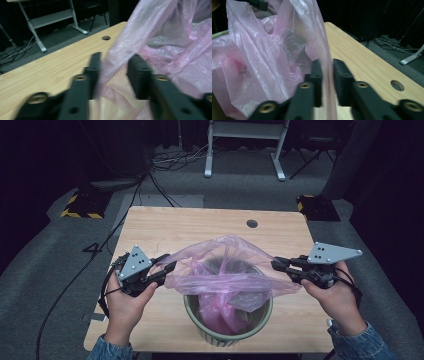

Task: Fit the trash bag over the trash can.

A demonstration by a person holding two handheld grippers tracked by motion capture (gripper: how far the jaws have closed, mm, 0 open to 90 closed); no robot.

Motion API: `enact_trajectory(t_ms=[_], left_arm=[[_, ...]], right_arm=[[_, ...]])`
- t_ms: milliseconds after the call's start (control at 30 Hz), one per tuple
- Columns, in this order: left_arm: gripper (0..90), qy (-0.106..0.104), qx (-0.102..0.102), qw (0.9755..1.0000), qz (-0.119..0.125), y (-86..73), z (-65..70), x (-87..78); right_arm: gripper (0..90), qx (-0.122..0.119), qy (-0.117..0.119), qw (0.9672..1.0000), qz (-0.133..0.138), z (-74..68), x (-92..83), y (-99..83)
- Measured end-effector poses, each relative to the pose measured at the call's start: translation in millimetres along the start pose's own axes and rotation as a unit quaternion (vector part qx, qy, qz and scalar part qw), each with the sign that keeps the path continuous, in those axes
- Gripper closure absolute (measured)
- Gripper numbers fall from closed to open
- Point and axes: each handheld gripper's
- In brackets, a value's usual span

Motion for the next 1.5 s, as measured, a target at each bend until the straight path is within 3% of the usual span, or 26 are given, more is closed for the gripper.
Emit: enact_trajectory(t_ms=[100,233,633,833,1000,1267,1333,1367,1433,1500], left_arm=[[82.0,-0.001,0.010,0.9999,-0.003,0.2,-1.5,2.7],[86.5,-0.004,0.013,0.9999,-0.006,-2.2,-5.6,10.7],[88.6,-0.022,-0.009,0.9980,-0.059,-26.1,-14.5,38.5],[89.4,-0.036,-0.016,0.9946,-0.096,-43.1,-13.8,46.8],[89.8,-0.044,-0.022,0.9925,-0.112,-55.1,-13.1,42.6],[89.8,-0.047,-0.032,0.9905,-0.126,-71.4,-11.3,22.9],[88.9,-0.042,-0.036,0.9910,-0.122,-74.8,-12.4,17.6],[84.3,-0.035,-0.037,0.9922,-0.114,-75.2,-13.1,13.2],[66.8,-0.023,-0.033,0.9944,-0.098,-73.7,-12.7,6.8],[60.2,-0.024,-0.028,0.9958,-0.084,-68.9,-11.5,-1.1]], right_arm=[[90.0,0.000,-0.006,1.0000,-0.001,1.6,3.2,1.7],[90.0,0.004,-0.015,0.9999,-0.003,6.6,8.4,1.6],[90.0,0.036,-0.035,0.9974,-0.052,28.9,35.8,-28.9],[90.0,0.054,-0.028,0.9942,-0.088,32.9,48.3,-48.9],[90.0,0.069,-0.014,0.9911,-0.113,31.0,49.9,-66.7],[90.0,0.084,0.007,0.9877,-0.132,18.8,33.6,-89.8],[90.0,0.091,0.006,0.9876,-0.128,18.2,26.5,-94.5],[90.0,0.094,0.006,0.9877,-0.125,18.2,23.6,-95.5],[74.2,0.094,-0.003,0.9895,-0.110,18.4,14.9,-95.4],[57.3,0.081,-0.021,0.9928,-0.086,18.6,8.4,-92.3]])
Point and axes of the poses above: each handheld gripper's, and its own axes: x roughly forward along the jaws, y roughly out of its top, z roughly to its right, and after that the axes turned 15 degrees about z, right-handed
